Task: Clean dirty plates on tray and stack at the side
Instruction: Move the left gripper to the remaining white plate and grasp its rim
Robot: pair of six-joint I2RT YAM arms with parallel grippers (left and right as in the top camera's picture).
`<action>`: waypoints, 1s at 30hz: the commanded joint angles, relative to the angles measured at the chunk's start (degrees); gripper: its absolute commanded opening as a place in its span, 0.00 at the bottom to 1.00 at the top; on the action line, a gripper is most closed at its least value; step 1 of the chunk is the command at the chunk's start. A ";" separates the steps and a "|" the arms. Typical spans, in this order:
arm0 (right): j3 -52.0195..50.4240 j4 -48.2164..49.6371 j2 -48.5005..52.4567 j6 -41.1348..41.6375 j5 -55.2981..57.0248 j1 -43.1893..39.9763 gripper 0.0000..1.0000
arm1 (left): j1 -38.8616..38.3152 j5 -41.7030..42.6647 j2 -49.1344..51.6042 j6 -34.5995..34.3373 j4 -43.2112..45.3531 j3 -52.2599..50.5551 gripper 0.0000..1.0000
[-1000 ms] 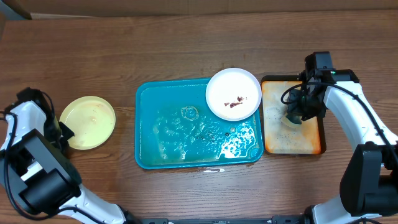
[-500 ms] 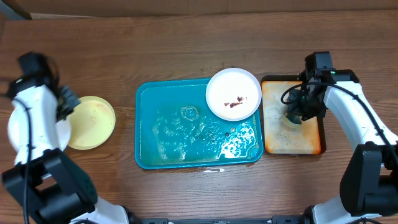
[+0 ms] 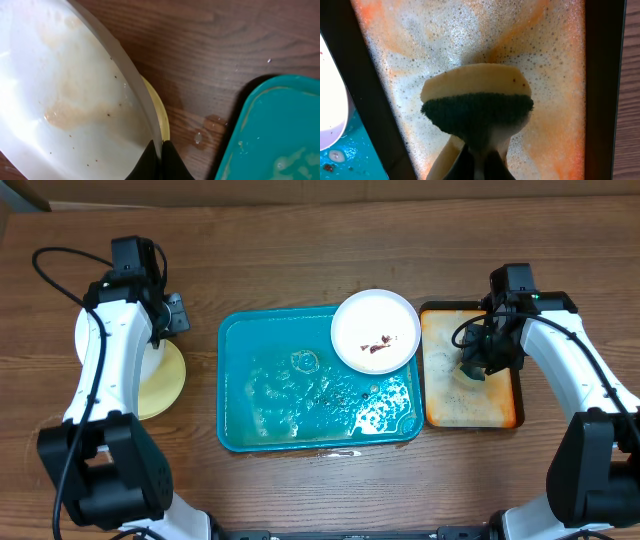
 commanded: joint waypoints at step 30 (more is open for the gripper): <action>-0.31 1.11 -1.25 -0.22 -0.17 -0.13 0.04 | -10.21 35.43 2.62 3.72 -3.10 6.58 0.53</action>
